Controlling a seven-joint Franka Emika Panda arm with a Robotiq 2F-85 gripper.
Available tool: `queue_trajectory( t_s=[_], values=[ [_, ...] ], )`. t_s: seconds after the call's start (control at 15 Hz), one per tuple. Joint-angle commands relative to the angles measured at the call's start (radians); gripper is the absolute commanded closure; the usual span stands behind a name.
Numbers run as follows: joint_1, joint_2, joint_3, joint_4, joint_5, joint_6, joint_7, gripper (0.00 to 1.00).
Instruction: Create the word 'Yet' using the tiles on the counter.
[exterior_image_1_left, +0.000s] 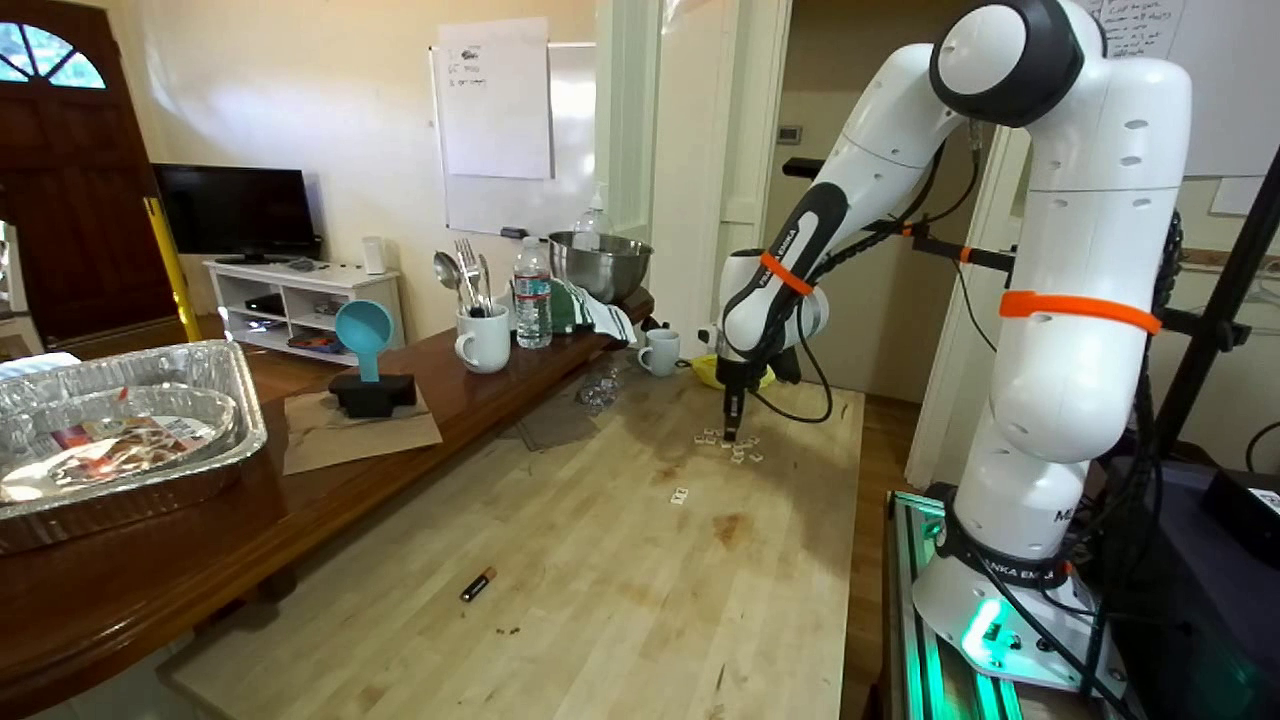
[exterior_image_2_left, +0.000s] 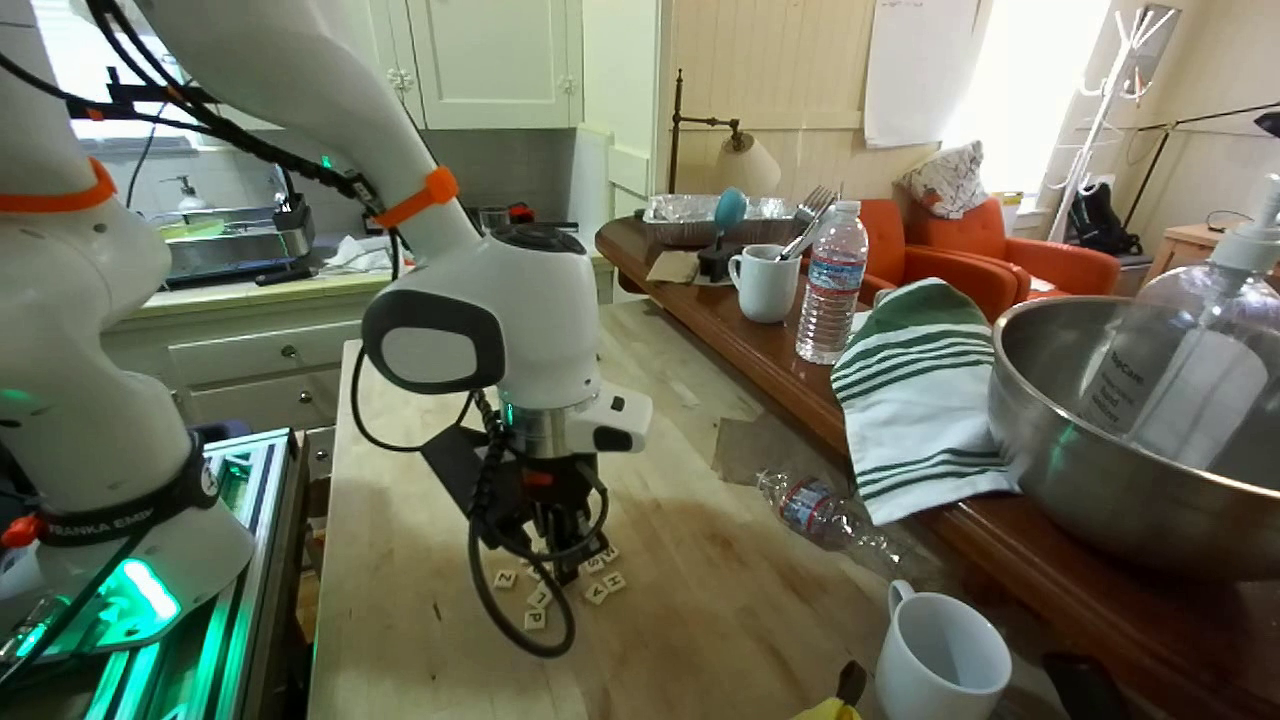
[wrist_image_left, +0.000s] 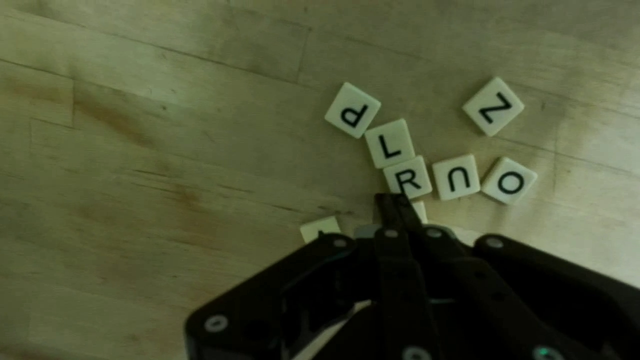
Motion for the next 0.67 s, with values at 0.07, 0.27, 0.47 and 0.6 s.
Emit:
queue_trajectory(
  t_s=[0.07,0.27,0.47,0.6],
  values=[
    [-0.025,0.026,0.024,0.009,0.011,0.017,-0.031,1.00],
    [-0.026,0.025,0.030,0.008,0.010,0.018,-0.032,1.00],
    [-0.024,0.025,0.037,0.006,0.008,0.018,-0.031,1.00],
    [-0.023,0.027,0.040,0.006,0.007,0.018,-0.030,1.00]
  ],
)
